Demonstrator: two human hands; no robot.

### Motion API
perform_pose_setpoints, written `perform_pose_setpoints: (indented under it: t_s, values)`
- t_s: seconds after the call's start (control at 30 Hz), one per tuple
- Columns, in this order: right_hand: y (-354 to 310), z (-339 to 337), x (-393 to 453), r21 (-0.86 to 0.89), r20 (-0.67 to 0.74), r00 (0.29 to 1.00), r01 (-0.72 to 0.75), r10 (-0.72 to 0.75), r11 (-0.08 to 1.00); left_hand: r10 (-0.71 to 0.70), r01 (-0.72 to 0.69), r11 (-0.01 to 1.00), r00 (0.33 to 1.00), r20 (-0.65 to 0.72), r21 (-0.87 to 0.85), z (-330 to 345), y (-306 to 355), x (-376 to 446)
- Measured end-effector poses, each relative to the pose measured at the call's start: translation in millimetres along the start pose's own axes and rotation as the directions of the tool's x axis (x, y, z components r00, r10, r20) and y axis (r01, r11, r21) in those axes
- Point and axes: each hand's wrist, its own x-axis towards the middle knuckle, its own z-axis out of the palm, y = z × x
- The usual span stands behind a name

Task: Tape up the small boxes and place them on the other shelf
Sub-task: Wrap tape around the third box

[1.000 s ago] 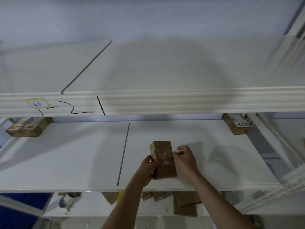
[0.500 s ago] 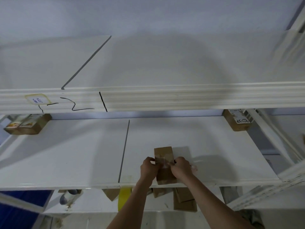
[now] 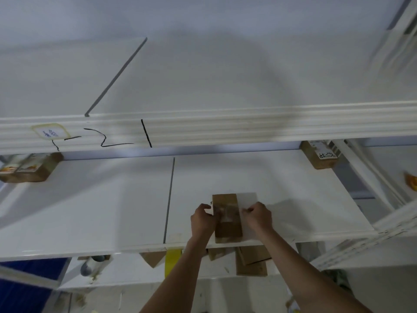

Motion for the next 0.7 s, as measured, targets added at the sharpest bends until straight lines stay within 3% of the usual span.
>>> perform_pose_setpoints:
  t_s: [0.13,0.23,0.37,0.53,0.7]
  values:
    - [9,-16,5,-0.203,-0.003,1.0,0.012,-0.013,0.979,0.013,-0.014,1.0,0.999,-0.03,-0.004,-18,0,2]
    - [19,-17,10,-0.353,0.076,0.997,0.012,0.016,0.936,-0.01,0.011,1.0,0.995,-0.097,0.013,-34,-9,1]
    - [25,-14,11,-0.409,0.106,0.993,0.006,0.041,0.912,-0.107,0.105,0.994,0.963,-0.247,-0.02,-56,-34,-7]
    - [33,-11,16,-0.346,0.076,0.997,-0.003,0.031,0.938,-0.236,0.195,0.97,0.905,-0.354,-0.147,-75,-63,-33]
    - [36,-11,21,-0.1,0.053,0.995,-0.074,0.079,0.992,-0.364,0.313,0.928,0.88,-0.307,-0.202,-79,-88,-51]
